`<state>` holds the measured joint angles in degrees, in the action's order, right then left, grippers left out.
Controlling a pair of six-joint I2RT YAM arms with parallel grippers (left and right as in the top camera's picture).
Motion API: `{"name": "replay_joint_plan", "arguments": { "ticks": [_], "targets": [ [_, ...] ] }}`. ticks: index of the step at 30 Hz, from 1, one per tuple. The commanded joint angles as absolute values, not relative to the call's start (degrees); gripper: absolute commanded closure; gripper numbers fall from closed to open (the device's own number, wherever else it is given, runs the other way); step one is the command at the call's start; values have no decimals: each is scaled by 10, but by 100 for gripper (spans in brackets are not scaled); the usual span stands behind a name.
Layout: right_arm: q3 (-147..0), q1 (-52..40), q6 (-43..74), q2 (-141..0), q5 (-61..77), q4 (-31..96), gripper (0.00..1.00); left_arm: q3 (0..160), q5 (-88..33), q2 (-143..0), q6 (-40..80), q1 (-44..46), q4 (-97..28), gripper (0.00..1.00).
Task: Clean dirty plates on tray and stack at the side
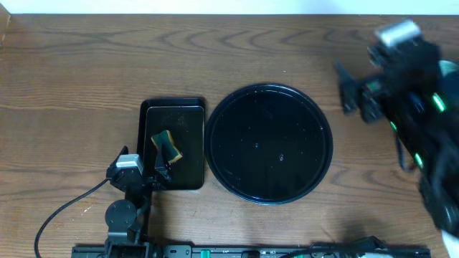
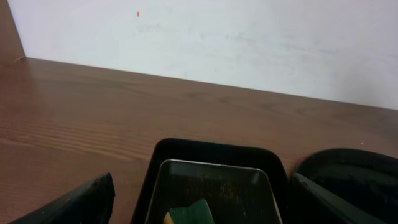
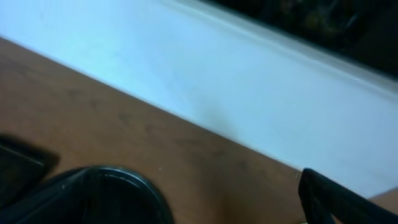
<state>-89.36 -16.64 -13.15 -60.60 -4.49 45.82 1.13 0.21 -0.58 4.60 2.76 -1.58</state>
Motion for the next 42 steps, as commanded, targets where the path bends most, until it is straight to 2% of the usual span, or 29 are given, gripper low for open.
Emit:
{"name": "replay_joint_plan", "arguments": {
  "ticks": [1, 11, 24, 33, 42],
  "targets": [
    [-787, -133, -168, -518, -20, 435, 1, 2, 7, -2, 41, 25, -42, 12],
    [-534, -67, -297, -262, 90, 364, 1, 2, 7, -2, 41, 25, -42, 12],
    [-322, -25, -298, -23, 148, 312, 1, 2, 7, -2, 41, 25, -42, 12],
    [-241, -25, -286, -3, 172, 245, 1, 2, 7, -2, 41, 25, -42, 12],
    [-118, -25, -191, -3, 172, 95, 1, 2, 7, -2, 41, 25, -42, 12]
  ]
}}
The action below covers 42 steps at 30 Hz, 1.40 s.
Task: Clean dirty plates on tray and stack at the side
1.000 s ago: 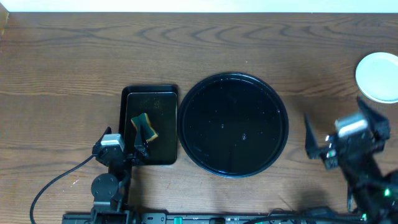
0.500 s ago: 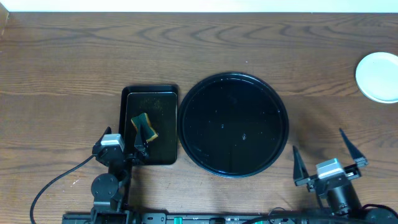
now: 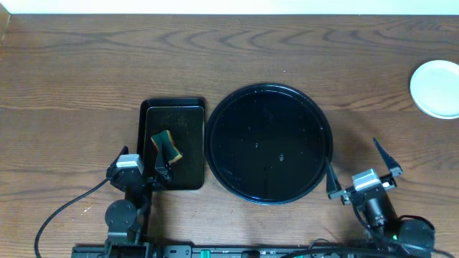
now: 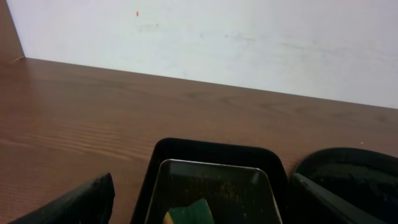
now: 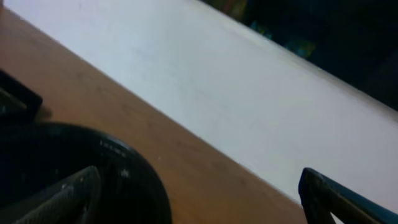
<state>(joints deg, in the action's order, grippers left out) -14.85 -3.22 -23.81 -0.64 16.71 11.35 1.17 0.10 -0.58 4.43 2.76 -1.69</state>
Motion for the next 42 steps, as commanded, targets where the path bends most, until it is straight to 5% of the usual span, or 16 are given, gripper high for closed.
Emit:
{"name": "replay_joint_plan", "arguments": {
  "ticks": [1, 15, 22, 42],
  "targets": [
    [-108, -25, -188, -3, 172, 83, 1, 2, 7, -2, 41, 25, -42, 12],
    [-11, -25, -168, -3, 167, -58, 1, 2, 7, -2, 41, 25, -42, 12],
    [-3, -25, 15, -3, 13, -63, 1, 2, 7, -2, 41, 25, -42, 12],
    [-3, -25, -81, -3, 60, 40, 1, 2, 7, -2, 41, 25, -42, 12]
  ]
}}
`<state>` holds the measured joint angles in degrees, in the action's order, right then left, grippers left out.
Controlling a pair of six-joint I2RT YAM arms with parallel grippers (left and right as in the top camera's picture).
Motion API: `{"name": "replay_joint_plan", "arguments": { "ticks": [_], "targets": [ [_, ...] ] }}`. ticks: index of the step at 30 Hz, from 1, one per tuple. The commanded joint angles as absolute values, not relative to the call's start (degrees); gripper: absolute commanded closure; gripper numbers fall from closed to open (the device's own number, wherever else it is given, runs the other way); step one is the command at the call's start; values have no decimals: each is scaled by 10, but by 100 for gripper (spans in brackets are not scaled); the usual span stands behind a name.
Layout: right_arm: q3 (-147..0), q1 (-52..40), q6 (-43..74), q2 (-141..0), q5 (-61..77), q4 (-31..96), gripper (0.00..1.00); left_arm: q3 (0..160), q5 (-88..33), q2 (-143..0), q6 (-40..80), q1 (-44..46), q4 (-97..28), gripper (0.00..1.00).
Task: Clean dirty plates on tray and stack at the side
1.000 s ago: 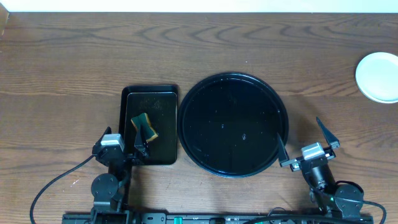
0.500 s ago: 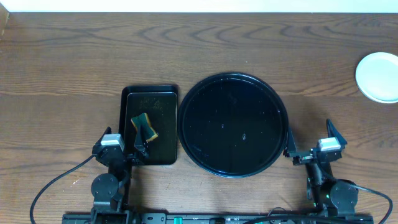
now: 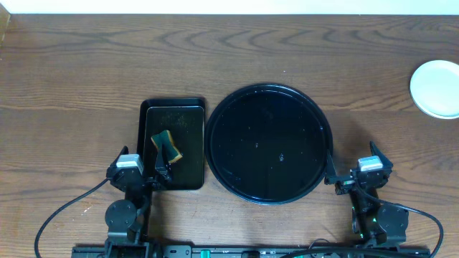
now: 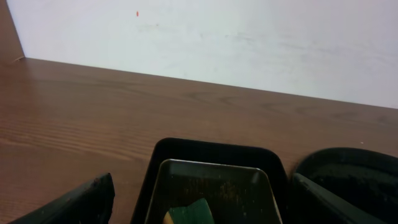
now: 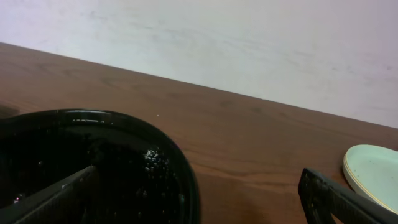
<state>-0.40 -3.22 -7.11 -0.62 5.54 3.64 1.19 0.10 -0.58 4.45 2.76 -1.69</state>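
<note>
A round black tray (image 3: 269, 143) lies mid-table, with only small pale specks on its surface. One white plate (image 3: 436, 79) sits at the table's far right edge and also shows in the right wrist view as the plate (image 5: 373, 174). My right gripper (image 3: 356, 173) rests open at the tray's front right, and nothing is between the fingers of this gripper (image 5: 199, 202). My left gripper (image 3: 138, 172) stands open at the front end of a rectangular black tray (image 3: 172, 107). A yellow-green sponge (image 3: 166, 145) lies in that tray, just ahead of the gripper (image 4: 199, 208).
The rectangular tray (image 4: 217, 152) holds a metal inner pan speckled with crumbs. The round tray's rim (image 5: 180, 180) lies close to my right gripper's left finger. A white wall backs the wooden table (image 3: 86, 72). Cables trail from both arm bases at the front edge.
My right gripper, askew at the front right, now sits squared and level a little closer to the round tray. Its camera now shows the white plate. The left arm has not moved.
At first my right arm was up at the far right, over the white plate, its gripper open. Then it was down at the front right, turned askew, with the plate lying alone at the edge. Now it rests level there. The left arm stayed put.
</note>
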Motion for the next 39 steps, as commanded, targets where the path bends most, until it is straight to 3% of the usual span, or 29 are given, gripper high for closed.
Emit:
{"name": "replay_joint_plan", "arguments": {
  "ticks": [1, 39],
  "targets": [
    [-3, -25, -73, -3, 60, 40, 1, 2, 7, -2, 41, 25, -42, 12],
    [-3, -25, -34, -3, 60, 39, 1, 2, 7, -2, 41, 25, -42, 12]
  ]
}}
